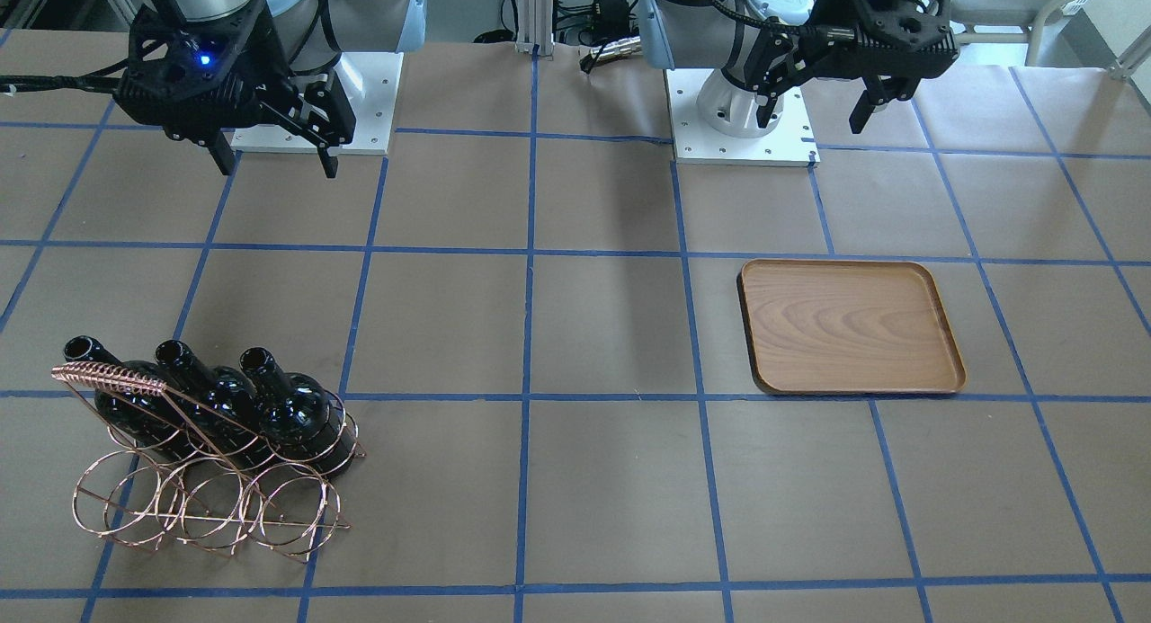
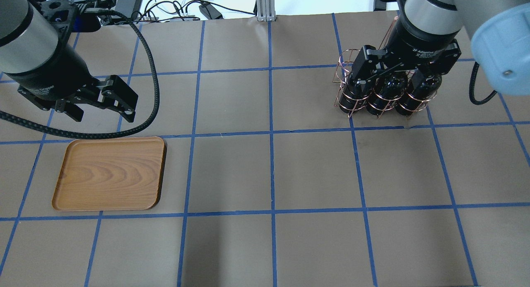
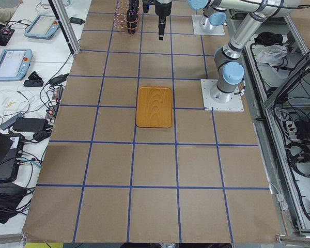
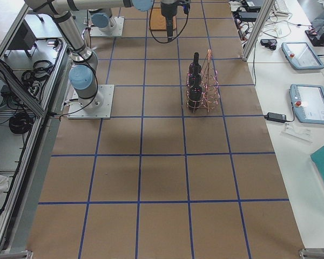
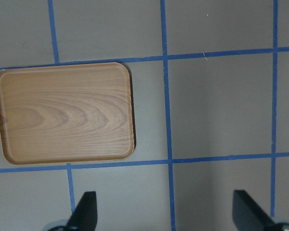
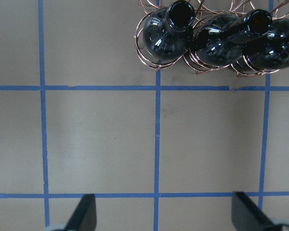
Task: Take wine from basket and place on tray
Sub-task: 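Lower the right gripper over the middle bottle in the copper rack, then close the right gripper on the middle wine bottle's neck, then lift the dark wine bottle up out of the rack with the right gripper, then carry the bottle toward the wooden tray and the left gripper, then grasp the bottle neck with the left gripper while the right gripper releases and withdraws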
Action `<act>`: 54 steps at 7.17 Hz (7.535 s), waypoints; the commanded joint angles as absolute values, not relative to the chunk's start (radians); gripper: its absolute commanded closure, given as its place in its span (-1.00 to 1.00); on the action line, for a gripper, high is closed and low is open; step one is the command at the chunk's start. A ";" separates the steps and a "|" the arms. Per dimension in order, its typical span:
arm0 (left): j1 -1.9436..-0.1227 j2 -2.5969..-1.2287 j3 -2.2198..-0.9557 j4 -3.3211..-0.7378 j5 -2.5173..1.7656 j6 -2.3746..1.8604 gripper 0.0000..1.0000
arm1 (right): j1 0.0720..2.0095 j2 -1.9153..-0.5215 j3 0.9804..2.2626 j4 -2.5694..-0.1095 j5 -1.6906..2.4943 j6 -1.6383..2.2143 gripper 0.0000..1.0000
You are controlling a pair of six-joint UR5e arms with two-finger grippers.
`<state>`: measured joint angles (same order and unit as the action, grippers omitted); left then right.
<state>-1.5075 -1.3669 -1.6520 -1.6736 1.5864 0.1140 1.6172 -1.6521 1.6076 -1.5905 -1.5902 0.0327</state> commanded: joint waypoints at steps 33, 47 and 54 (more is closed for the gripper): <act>-1.344 -1.364 -1.638 -1.661 1.582 0.256 -1.00 | 1.857 -1.410 1.339 -1.399 -1.557 0.429 0.91; -1.201 -1.388 -1.654 -1.695 1.578 0.568 -1.00 | 2.188 -1.155 1.200 -1.674 -1.520 1.010 -1.00; -1.615 -1.445 -1.722 -1.592 1.571 0.117 -1.00 | 1.655 -1.630 1.620 -1.459 -1.571 0.064 -0.85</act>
